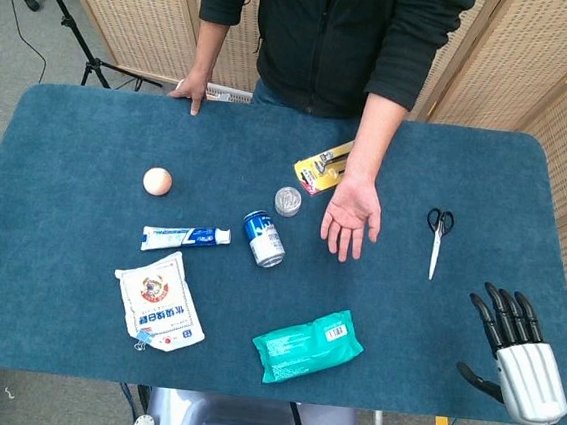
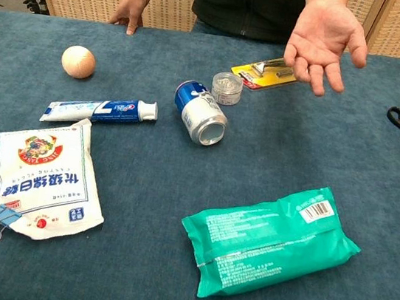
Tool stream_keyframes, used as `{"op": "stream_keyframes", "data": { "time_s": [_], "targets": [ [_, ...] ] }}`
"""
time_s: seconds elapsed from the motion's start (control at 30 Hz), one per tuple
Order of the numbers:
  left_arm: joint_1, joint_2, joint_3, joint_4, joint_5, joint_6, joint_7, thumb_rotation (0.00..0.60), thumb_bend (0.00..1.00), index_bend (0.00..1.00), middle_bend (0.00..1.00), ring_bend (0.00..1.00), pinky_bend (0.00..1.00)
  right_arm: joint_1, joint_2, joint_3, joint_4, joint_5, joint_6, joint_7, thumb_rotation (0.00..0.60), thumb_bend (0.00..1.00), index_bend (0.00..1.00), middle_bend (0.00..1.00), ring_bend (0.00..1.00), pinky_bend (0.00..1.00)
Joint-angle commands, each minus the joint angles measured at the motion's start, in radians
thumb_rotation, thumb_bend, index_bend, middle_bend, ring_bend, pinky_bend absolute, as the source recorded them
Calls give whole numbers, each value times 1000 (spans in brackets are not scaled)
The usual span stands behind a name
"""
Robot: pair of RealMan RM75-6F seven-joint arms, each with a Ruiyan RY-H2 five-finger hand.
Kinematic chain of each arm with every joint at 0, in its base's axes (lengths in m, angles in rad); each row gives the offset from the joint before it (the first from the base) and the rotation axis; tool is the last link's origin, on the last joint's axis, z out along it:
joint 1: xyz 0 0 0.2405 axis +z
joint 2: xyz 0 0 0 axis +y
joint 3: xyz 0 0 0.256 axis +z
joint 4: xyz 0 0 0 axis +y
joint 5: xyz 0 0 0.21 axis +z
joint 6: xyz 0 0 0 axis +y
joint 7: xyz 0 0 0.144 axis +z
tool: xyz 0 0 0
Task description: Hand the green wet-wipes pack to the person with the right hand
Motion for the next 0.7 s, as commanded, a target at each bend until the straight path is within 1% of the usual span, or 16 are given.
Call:
{"op": "stream_keyframes", "data": {
  "time_s": [0.03, 0.17, 0.3, 0.4, 0.47, 0.5, 0.6, 0.7],
  "targets": [
    [1, 1, 0, 1, -1, 1, -4, 600, 0, 0, 0, 0, 130, -12, -3, 13, -23, 24, 9, -38, 600, 0, 0, 0, 0, 20],
    [4, 2, 0, 2, -2, 2, -10, 600, 0, 0, 0, 0, 130, -7, 4, 6, -26, 18, -5, -28, 600, 0, 0, 0, 0, 19],
    [7, 5, -1, -1, -1, 7, -14, 600, 0, 0, 0, 0, 130, 18, 22, -38, -24, -32, -67, 21, 600, 0, 0, 0, 0, 19],
    [6, 4, -3, 0, -3, 7, -10, 600, 0, 0, 0, 0, 129, 56, 43, -93, -23, -92, -148, 82, 600, 0, 0, 0, 0, 19],
    [1, 2, -4, 0, -6, -3, -6, 600, 0, 0, 0, 0, 130, 90, 54, -114, -15, -130, -200, 104, 600, 0, 0, 0, 0, 19],
    [-3, 1, -5, 0, -11, -13, -1, 600, 0, 0, 0, 0, 130, 118, 55, -121, -8, -159, -234, 103, 600, 0, 0, 0, 0, 19],
    [-11, -1, -7, -1, -23, -34, 6, 600, 0, 0, 0, 0, 130, 187, 43, -126, -5, -204, -322, 105, 600, 0, 0, 0, 0, 19],
    [-15, 1, -14, -3, -37, -44, 4, 600, 0, 0, 0, 0, 130, 264, 16, -122, -22, -218, -437, 110, 600, 0, 0, 0, 0, 19]
  ]
}}
